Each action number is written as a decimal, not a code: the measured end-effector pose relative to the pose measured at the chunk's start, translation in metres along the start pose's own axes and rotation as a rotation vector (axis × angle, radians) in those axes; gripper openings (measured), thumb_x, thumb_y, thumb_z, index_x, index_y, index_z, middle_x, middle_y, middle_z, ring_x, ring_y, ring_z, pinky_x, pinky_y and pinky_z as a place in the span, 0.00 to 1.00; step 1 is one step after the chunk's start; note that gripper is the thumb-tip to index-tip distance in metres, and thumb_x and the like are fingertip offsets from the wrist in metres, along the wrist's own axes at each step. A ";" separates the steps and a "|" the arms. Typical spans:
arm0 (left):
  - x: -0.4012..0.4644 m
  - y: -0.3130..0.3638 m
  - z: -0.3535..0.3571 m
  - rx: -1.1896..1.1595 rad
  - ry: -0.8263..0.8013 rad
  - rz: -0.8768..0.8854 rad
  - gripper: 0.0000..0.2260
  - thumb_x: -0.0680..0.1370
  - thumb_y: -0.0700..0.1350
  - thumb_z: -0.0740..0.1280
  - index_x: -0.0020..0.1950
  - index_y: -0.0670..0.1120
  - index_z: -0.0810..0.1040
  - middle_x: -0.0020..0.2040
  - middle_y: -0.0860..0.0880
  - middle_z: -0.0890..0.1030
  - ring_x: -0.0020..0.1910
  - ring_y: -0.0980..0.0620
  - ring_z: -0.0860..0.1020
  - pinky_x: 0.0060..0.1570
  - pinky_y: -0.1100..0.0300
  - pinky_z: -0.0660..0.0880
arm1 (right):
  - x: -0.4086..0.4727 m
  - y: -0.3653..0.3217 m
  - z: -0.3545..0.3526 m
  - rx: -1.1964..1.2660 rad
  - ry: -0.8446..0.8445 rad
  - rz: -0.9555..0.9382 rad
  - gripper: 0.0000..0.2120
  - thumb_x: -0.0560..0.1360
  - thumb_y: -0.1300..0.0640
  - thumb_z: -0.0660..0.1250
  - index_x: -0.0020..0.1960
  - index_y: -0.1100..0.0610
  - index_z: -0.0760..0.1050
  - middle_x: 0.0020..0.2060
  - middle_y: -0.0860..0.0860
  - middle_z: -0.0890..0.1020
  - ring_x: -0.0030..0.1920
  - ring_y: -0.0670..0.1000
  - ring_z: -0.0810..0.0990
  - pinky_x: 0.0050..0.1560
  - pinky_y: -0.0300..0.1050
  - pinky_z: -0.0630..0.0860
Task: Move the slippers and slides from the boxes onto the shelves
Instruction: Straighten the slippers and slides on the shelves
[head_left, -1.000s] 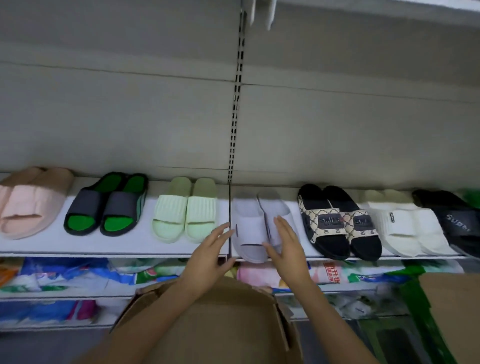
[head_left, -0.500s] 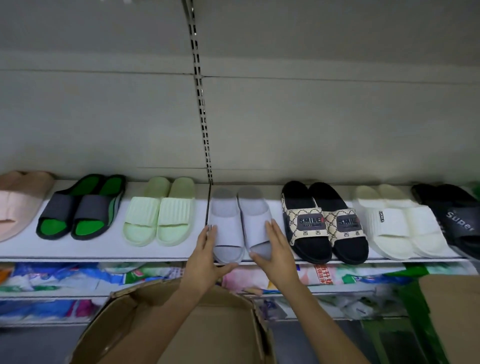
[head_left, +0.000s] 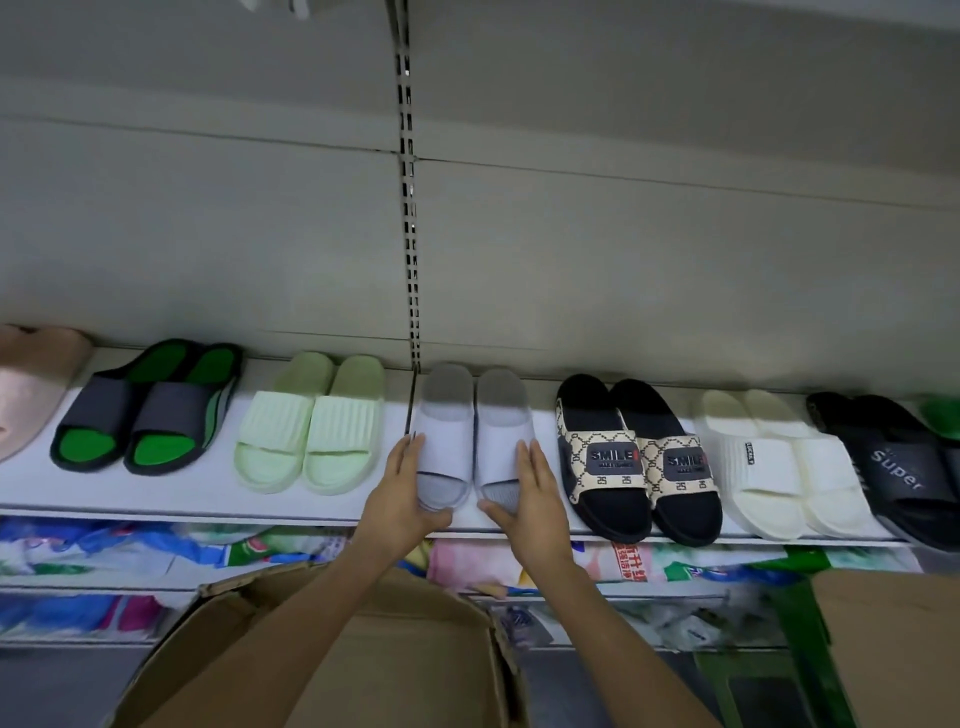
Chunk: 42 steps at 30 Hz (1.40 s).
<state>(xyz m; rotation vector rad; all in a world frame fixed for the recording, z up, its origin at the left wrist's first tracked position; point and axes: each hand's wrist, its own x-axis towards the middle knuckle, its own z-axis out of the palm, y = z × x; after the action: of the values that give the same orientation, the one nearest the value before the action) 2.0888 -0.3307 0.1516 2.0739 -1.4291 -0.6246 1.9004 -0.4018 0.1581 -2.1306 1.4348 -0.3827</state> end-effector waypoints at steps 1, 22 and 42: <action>0.002 0.000 -0.001 -0.012 0.006 -0.008 0.48 0.68 0.50 0.79 0.81 0.48 0.54 0.81 0.51 0.53 0.72 0.49 0.70 0.57 0.55 0.76 | 0.002 -0.001 -0.002 -0.011 -0.007 -0.006 0.45 0.76 0.42 0.69 0.81 0.54 0.46 0.81 0.51 0.45 0.80 0.50 0.49 0.76 0.41 0.55; -0.046 0.135 0.084 -0.045 0.344 0.167 0.17 0.75 0.46 0.73 0.64 0.54 0.78 0.66 0.59 0.76 0.64 0.58 0.75 0.58 0.58 0.76 | -0.001 0.137 -0.149 -0.039 -0.004 -0.488 0.27 0.77 0.57 0.69 0.74 0.56 0.68 0.74 0.51 0.68 0.75 0.52 0.65 0.77 0.47 0.60; -0.038 0.185 0.147 0.002 0.158 0.136 0.32 0.72 0.50 0.77 0.73 0.53 0.69 0.73 0.57 0.65 0.69 0.61 0.67 0.66 0.68 0.69 | -0.019 0.246 -0.195 -0.079 -0.082 -0.202 0.36 0.76 0.47 0.70 0.79 0.52 0.59 0.78 0.47 0.61 0.76 0.48 0.62 0.73 0.44 0.67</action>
<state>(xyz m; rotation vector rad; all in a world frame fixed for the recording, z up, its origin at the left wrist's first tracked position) 1.8539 -0.3740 0.1666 1.9609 -1.4639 -0.3963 1.6055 -0.5092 0.1761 -2.3355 1.2121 -0.3141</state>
